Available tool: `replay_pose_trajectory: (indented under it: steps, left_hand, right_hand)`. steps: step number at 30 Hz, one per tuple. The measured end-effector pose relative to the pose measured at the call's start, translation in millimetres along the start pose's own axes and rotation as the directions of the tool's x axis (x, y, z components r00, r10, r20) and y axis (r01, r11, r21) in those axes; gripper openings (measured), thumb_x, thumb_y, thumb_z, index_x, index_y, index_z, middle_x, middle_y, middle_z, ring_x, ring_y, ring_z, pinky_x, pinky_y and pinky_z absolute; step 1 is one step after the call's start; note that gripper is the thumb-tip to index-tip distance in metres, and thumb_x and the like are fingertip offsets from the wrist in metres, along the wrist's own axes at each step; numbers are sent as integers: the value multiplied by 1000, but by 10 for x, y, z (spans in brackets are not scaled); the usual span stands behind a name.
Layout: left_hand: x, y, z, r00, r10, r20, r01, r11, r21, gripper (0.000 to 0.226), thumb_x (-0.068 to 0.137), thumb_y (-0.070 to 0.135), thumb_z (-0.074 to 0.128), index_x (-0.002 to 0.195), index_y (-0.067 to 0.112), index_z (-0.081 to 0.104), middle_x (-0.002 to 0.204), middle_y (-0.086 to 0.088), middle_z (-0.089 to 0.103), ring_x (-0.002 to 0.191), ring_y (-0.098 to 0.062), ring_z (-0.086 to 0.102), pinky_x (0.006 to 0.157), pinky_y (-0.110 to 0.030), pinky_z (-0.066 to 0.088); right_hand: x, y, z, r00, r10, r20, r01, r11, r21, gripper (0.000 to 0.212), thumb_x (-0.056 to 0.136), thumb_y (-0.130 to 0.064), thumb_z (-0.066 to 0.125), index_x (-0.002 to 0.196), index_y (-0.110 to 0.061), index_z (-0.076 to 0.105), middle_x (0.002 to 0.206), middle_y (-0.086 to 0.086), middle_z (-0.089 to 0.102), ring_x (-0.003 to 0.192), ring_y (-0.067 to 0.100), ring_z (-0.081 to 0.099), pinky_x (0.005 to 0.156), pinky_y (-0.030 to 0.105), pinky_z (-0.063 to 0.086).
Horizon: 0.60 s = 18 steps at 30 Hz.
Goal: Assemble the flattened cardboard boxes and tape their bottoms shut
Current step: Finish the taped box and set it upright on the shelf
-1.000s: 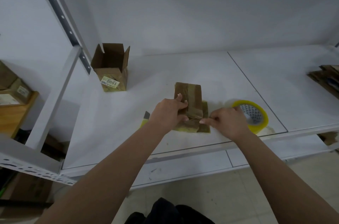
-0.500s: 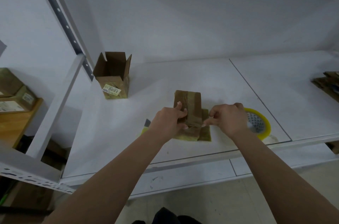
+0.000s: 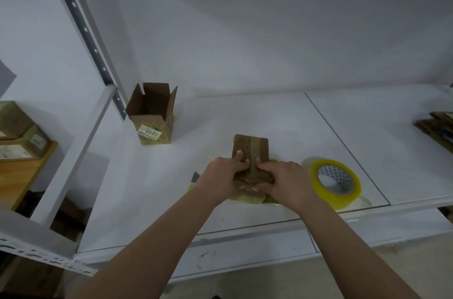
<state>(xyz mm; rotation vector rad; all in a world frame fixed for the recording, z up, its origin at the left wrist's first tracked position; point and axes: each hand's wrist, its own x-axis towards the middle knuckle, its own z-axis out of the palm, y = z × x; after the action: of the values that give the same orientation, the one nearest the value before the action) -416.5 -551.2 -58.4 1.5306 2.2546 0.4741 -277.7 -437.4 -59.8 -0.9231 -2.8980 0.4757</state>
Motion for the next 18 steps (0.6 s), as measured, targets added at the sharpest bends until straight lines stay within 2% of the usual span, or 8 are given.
replay_pose_trajectory:
  steps: [3, 6, 8, 10, 12, 15, 16, 18]
  left_hand:
    - [14, 62, -8, 1000, -6, 6, 6, 999, 51, 54, 92, 19, 63, 142, 27, 47, 157, -3, 28, 131, -25, 49, 108, -33, 38]
    - [-20, 139, -96, 999, -24, 30, 22, 997, 72, 50, 88, 31, 66, 137, 25, 54, 154, -3, 36, 126, -24, 52, 102, -34, 43]
    - [-26, 181, -122, 999, -35, -31, 37, 997, 71, 51, 83, 50, 67, 123, 19, 62, 138, -2, 52, 115, -23, 57, 94, -36, 48]
    - [-8, 251, -77, 983, -52, -174, 68, 994, 86, 53, 83, 59, 62, 113, 16, 58, 123, -1, 54, 109, -21, 54, 88, -35, 48]
    - [39, 379, 25, 961, -60, -270, 89, 991, 97, 52, 87, 55, 56, 120, 15, 51, 129, -5, 47, 123, -25, 44, 96, -37, 44]
    - [127, 583, 189, 972, -141, -186, 173, 971, 165, 70, 88, 56, 51, 140, 13, 33, 156, -12, 16, 147, -36, 7, 112, -56, 25]
    - [152, 603, 238, 969, -194, -156, 219, 961, 168, 75, 88, 57, 50, 144, 13, 26, 160, -12, 4, 148, -38, -5, 112, -62, 19]
    - [187, 565, 317, 948, -280, -151, 301, 943, 143, 79, 90, 55, 47, 149, 16, 12, 161, -10, -11, 146, -39, -15, 109, -68, 13]
  right_hand:
    - [-26, 25, 81, 998, 60, 13, -61, 990, 126, 57, 80, -48, 72, 134, -38, 56, 121, -7, 68, 108, 16, 64, 93, 34, 50]
    - [-50, 97, 13, 995, 75, 70, -96, 927, 362, 50, 85, -46, 69, 132, -33, 59, 125, -8, 66, 113, 12, 63, 100, 36, 49]
    - [-58, 152, -37, 996, 90, 15, -89, 920, 381, 40, 95, -45, 55, 131, -29, 60, 127, -6, 65, 114, 14, 62, 100, 37, 48]
    - [-77, 214, -35, 985, 155, -71, -120, 926, 358, 36, 101, -33, 48, 133, -22, 59, 125, 1, 66, 112, 22, 63, 99, 36, 47]
    - [-96, 269, 11, 977, 200, -76, -164, 927, 336, 37, 102, -20, 46, 138, -17, 53, 121, 9, 67, 110, 27, 63, 95, 34, 47]
    - [-123, 306, 73, 971, 238, -10, -221, 915, 337, 39, 102, -15, 42, 141, -12, 46, 125, 13, 63, 115, 29, 59, 94, 33, 44]
    - [-133, 313, 88, 968, 251, 5, -237, 909, 344, 39, 103, -15, 42, 142, -11, 46, 128, 13, 62, 118, 29, 58, 94, 32, 43]
    - [-149, 325, 135, 961, 275, 20, -264, 898, 352, 39, 103, -17, 42, 142, -10, 45, 133, 14, 59, 122, 29, 55, 97, 32, 42]
